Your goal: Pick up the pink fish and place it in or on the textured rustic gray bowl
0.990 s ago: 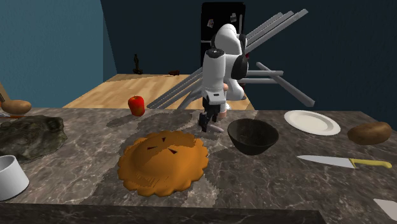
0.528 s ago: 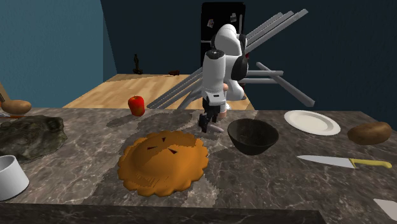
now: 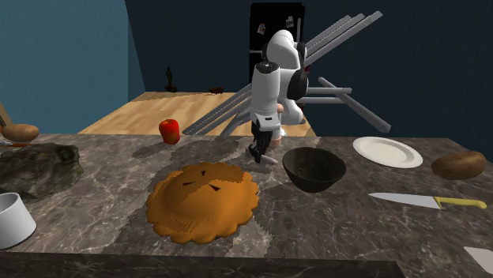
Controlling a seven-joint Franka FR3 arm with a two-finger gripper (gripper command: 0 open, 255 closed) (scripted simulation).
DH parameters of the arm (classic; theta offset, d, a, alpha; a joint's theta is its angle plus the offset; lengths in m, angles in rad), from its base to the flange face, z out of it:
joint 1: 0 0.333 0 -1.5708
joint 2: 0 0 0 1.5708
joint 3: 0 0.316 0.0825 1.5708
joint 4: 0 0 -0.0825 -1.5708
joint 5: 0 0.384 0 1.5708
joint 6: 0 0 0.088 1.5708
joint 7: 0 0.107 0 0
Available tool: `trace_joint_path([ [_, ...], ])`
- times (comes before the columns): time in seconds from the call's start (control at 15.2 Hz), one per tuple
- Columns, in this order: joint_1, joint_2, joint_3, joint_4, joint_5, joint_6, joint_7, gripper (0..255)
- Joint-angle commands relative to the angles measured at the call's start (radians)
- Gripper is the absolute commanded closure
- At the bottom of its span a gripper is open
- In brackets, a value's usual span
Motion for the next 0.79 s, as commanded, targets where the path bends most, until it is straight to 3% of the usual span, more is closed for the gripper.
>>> trace_joint_path([
  [0.0, 0.000, 0.000, 0.000, 0.000, 0.000, 0.000, 0.000, 255],
  [0.73, 0.001, -0.011, 0.002, 0.124, 0.002, -0.135, -0.006, 255],
])
